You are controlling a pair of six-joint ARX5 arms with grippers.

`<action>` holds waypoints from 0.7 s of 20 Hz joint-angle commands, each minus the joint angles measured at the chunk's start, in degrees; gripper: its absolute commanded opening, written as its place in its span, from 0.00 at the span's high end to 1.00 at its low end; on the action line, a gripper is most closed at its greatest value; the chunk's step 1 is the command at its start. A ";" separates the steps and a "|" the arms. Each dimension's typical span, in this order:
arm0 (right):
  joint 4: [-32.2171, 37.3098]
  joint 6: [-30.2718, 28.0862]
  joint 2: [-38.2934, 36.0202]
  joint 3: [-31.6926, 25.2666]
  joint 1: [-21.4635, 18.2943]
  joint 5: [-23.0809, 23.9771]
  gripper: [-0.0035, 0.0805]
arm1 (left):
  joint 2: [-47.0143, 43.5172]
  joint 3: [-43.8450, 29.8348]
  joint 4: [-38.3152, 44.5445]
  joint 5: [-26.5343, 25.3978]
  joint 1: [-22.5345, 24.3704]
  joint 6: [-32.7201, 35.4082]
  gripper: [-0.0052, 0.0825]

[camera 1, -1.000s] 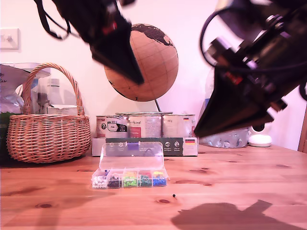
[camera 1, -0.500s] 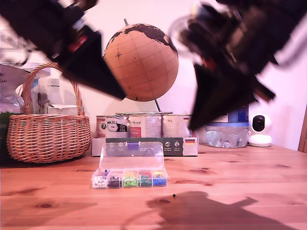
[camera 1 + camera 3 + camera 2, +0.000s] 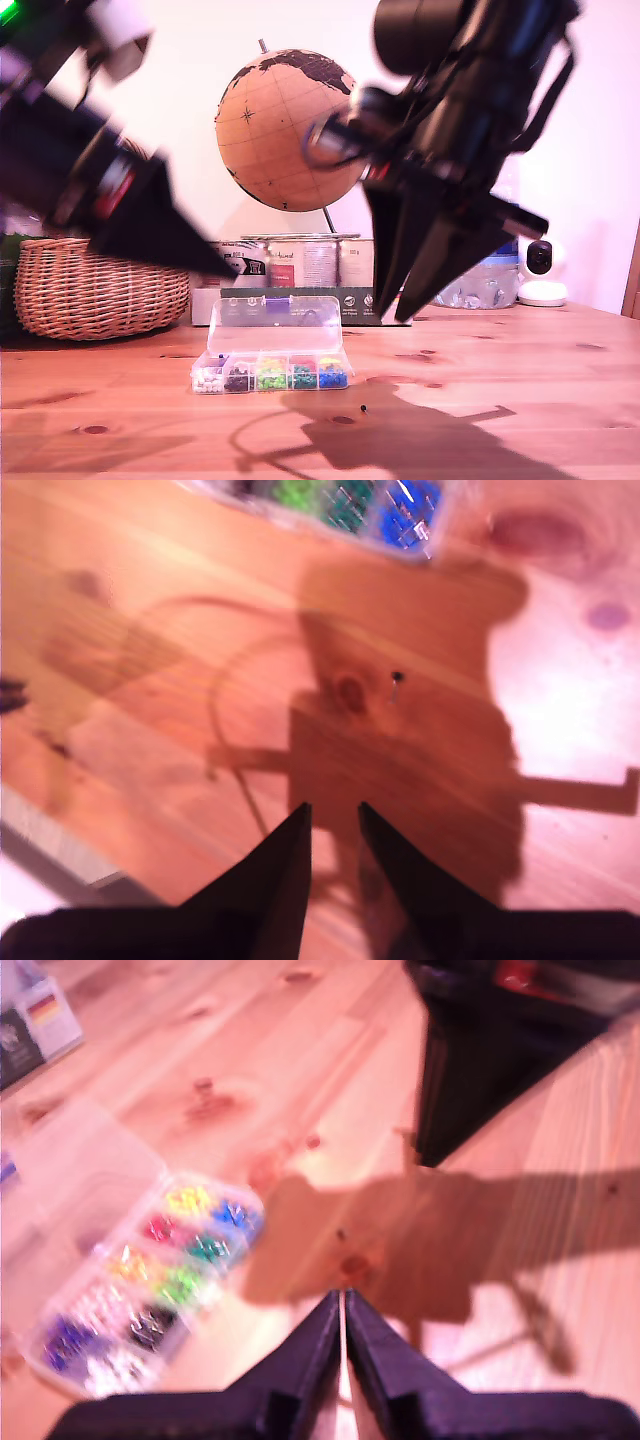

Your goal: Sort the loose pins on the table into their correct compartments

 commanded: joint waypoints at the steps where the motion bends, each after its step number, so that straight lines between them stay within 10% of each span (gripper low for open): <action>1: -0.09 0.17 1.42 2.14 0.22 1.29 0.81 | -0.11 -3.10 4.50 0.07 0.11 -0.87 0.97; 14: -6.75 1.70 13.33 12.96 2.16 6.69 0.75 | -0.09 -7.74 10.45 0.28 0.11 -1.53 0.97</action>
